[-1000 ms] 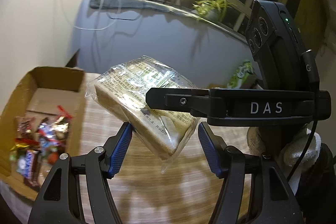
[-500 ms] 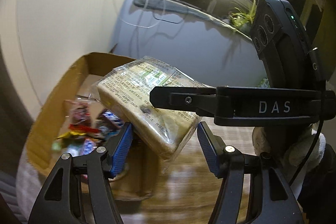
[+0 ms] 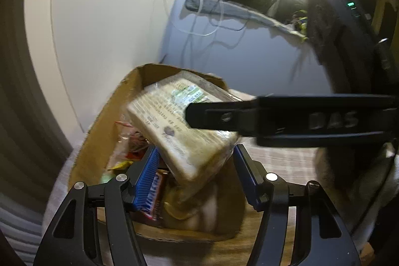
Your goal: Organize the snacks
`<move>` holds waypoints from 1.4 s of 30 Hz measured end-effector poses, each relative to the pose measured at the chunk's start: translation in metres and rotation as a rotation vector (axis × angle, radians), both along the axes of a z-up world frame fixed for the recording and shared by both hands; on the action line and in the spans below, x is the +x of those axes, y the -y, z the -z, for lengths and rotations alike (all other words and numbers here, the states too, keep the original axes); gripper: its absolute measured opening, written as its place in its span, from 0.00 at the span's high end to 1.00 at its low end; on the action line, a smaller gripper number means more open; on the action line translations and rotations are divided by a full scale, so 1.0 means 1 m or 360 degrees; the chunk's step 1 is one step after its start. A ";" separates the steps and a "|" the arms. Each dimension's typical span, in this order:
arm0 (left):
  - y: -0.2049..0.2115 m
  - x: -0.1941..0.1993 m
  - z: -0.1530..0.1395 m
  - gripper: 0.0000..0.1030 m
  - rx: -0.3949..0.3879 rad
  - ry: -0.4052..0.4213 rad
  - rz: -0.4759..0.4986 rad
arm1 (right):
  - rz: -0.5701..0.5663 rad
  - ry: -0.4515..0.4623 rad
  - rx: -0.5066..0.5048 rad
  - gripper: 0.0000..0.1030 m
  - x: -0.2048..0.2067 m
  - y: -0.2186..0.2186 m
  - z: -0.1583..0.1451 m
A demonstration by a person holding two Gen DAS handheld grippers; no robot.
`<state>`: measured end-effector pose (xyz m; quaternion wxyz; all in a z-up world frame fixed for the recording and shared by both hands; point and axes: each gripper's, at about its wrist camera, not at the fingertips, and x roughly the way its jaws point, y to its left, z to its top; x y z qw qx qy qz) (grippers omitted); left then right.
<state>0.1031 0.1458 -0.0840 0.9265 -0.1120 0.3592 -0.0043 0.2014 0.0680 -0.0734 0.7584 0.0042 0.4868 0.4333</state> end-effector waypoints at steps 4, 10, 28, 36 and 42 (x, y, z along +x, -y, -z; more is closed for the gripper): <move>-0.011 0.005 0.008 0.45 -0.0016 -0.0044 -0.0070 | 0.0021 0.0002 0.0014 0.37 0.001 0.003 -0.006; -0.015 0.002 0.007 0.45 -0.0028 -0.0036 -0.0077 | 0.0028 0.0019 -0.0001 0.37 -0.001 0.009 -0.011; 0.002 -0.032 -0.009 0.30 0.0028 0.0024 -0.0069 | 0.0090 0.0246 -0.0020 0.26 -0.039 0.029 -0.030; 0.006 -0.060 -0.017 0.25 0.0088 0.0071 -0.0119 | 0.0210 0.0486 -0.0053 0.14 -0.077 0.055 -0.037; 0.005 -0.076 -0.019 0.25 0.0086 0.0073 -0.0179 | 0.0266 0.0634 -0.0153 0.13 -0.107 0.069 -0.034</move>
